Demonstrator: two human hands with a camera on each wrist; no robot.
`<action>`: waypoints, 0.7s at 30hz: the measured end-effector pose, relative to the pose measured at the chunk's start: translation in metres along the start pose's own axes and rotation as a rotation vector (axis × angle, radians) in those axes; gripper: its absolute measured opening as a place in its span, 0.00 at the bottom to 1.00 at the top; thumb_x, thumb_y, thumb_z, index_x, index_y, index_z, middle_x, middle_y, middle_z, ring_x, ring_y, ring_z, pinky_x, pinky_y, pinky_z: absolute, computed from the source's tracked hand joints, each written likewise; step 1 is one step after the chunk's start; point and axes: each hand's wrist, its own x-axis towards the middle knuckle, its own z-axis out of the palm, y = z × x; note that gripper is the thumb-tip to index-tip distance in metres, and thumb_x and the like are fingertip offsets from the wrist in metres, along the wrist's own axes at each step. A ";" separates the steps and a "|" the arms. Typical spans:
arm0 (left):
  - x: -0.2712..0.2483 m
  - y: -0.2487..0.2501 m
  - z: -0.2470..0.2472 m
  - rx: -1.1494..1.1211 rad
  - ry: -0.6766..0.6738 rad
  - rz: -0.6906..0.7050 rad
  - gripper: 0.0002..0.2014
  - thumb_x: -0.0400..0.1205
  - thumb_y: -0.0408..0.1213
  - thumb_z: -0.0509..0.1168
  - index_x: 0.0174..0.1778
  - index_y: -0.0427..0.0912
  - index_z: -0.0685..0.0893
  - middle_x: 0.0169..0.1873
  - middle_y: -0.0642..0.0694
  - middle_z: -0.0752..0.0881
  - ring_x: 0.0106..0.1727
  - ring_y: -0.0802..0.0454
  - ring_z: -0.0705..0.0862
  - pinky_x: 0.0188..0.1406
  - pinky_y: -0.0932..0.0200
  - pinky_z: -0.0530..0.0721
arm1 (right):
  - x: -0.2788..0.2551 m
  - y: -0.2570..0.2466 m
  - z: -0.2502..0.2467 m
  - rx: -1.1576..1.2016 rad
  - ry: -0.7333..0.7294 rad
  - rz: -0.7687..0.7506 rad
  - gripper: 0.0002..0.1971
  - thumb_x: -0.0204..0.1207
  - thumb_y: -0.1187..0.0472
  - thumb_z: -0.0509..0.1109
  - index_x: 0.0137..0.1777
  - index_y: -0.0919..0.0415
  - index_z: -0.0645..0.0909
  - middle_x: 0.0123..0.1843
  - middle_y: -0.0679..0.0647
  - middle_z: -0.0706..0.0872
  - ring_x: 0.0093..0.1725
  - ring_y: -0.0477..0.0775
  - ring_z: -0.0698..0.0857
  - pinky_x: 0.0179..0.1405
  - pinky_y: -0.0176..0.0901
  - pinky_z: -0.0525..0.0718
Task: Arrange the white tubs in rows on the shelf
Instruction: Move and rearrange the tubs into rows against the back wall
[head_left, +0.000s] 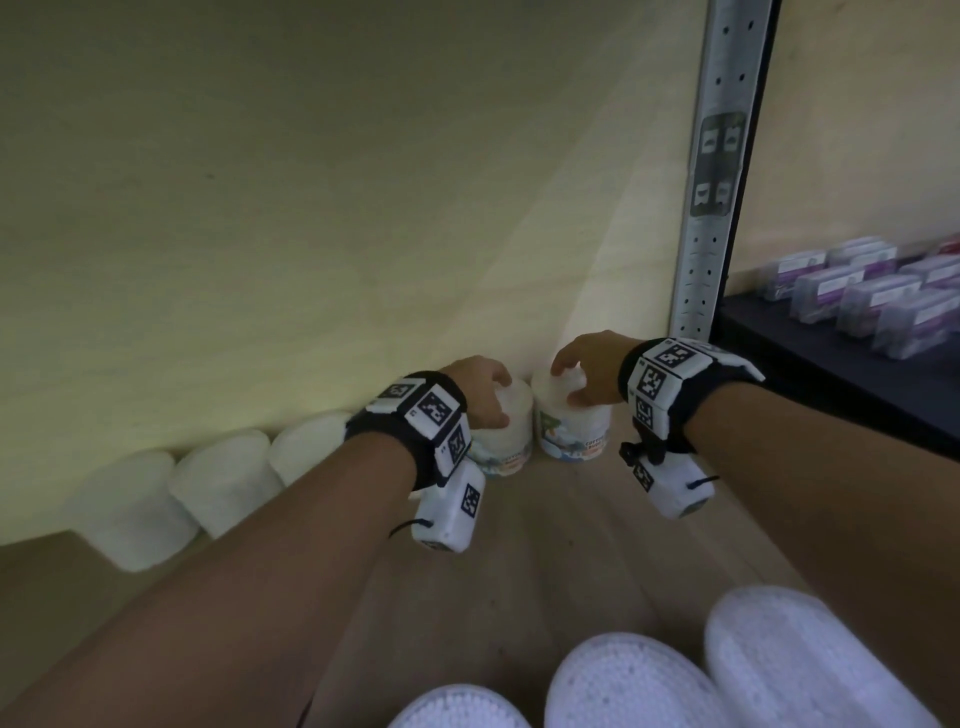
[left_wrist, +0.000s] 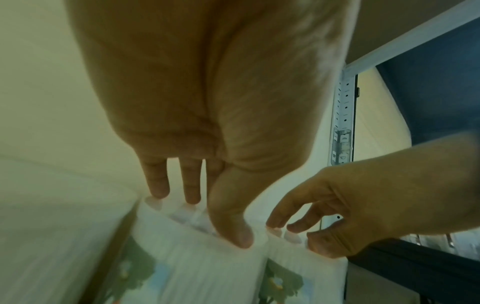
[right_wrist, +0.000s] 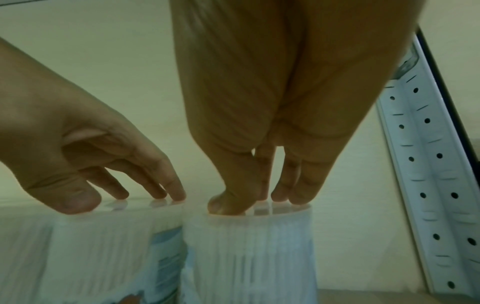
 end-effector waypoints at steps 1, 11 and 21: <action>0.000 0.001 -0.003 0.005 -0.021 0.009 0.30 0.80 0.37 0.69 0.79 0.42 0.68 0.78 0.43 0.68 0.76 0.44 0.72 0.71 0.52 0.74 | 0.000 0.000 0.000 0.003 0.001 0.000 0.25 0.79 0.54 0.69 0.76 0.55 0.72 0.75 0.56 0.75 0.72 0.59 0.77 0.71 0.48 0.75; 0.000 -0.004 -0.004 -0.023 -0.052 0.035 0.26 0.81 0.36 0.65 0.77 0.48 0.70 0.79 0.43 0.67 0.76 0.43 0.71 0.69 0.52 0.75 | -0.004 0.001 -0.001 0.004 0.020 -0.005 0.24 0.80 0.55 0.68 0.76 0.55 0.73 0.75 0.55 0.74 0.72 0.57 0.76 0.68 0.44 0.75; 0.007 0.002 -0.002 0.123 -0.038 0.045 0.27 0.79 0.42 0.69 0.75 0.44 0.70 0.73 0.41 0.71 0.71 0.42 0.75 0.66 0.49 0.77 | 0.001 0.000 -0.002 0.002 -0.003 0.005 0.25 0.77 0.53 0.71 0.74 0.56 0.75 0.74 0.54 0.76 0.71 0.57 0.77 0.69 0.45 0.76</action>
